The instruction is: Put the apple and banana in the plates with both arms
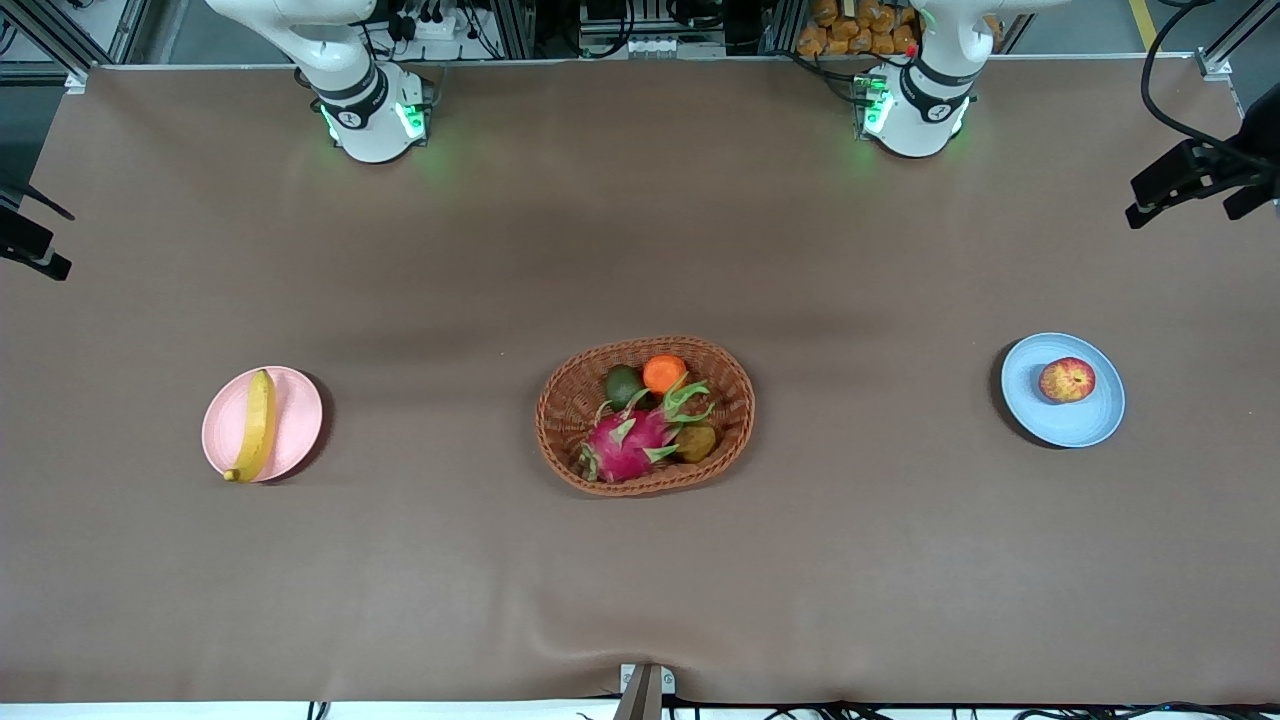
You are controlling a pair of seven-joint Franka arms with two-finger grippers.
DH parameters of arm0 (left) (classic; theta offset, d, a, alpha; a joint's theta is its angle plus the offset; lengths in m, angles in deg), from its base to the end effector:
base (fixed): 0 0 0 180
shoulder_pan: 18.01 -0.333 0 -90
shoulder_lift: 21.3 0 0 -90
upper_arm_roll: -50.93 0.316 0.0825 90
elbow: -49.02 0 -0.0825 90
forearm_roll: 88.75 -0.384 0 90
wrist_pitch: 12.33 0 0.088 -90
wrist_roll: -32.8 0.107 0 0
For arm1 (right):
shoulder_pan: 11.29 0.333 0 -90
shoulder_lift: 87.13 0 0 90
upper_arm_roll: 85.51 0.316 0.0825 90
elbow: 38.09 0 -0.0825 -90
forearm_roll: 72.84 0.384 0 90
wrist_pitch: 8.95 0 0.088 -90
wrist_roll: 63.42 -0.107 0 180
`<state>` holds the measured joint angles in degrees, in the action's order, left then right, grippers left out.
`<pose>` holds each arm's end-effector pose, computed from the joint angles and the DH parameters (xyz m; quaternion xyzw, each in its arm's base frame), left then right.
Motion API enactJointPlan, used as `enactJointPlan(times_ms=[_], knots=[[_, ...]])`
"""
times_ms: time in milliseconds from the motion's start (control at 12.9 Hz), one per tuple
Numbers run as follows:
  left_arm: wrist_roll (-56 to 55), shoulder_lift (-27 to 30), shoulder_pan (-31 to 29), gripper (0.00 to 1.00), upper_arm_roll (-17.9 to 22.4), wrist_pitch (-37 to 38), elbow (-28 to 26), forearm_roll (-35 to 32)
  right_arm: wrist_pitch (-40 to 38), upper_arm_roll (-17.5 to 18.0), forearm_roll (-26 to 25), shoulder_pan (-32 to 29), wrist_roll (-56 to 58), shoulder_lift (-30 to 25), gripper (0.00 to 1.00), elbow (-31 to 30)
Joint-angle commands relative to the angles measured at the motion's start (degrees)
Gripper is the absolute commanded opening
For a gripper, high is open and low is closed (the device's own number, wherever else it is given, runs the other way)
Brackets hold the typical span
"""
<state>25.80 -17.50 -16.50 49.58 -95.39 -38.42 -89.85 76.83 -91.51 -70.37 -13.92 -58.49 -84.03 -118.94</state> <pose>0.5202 -0.0242 0.6704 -0.9992 -0.0373 0.0042 0.0107 0.5585 -0.0779 0.6627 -0.9992 0.0302 -0.0182 0.0166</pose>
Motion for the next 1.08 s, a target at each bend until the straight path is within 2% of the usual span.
enactJointPlan(times_ms=[0,155,387,464,619,1006], knots=[[-0.4,4.9,4.2,1.0,3.0,-1.0,-6.6,-0.6,0.4,0.2,-0.6,-0.1,0.8,-0.1,1.0,0.2],[-0.5,7.4,4.7,1.0,3.3,-2.7,-10.1,-0.7,0.2,0.3,-0.2,0.3,0.4,-0.1,1.0,0.2],[-0.6,7.2,4.3,1.0,2.6,-2.5,-10.0,-0.7,-0.3,0.4,0.2,0.5,0.0,-0.5,1.0,0.5],[-0.6,6.9,3.4,1.0,1.3,-2.5,-9.7,-0.7,-0.3,0.4,0.2,0.5,0.0,-0.5,1.0,0.6],[-0.5,6.6,-2.0,1.0,-3.7,-1.9,-9.2,-0.7,-0.3,0.3,0.2,0.4,0.1,-0.5,1.0,0.6],[-0.5,7.5,-1.4,1.0,-2.7,-1.6,-9.5,-0.7,-0.3,0.3,0.2,0.4,0.0,-0.5,1.0,0.6]])
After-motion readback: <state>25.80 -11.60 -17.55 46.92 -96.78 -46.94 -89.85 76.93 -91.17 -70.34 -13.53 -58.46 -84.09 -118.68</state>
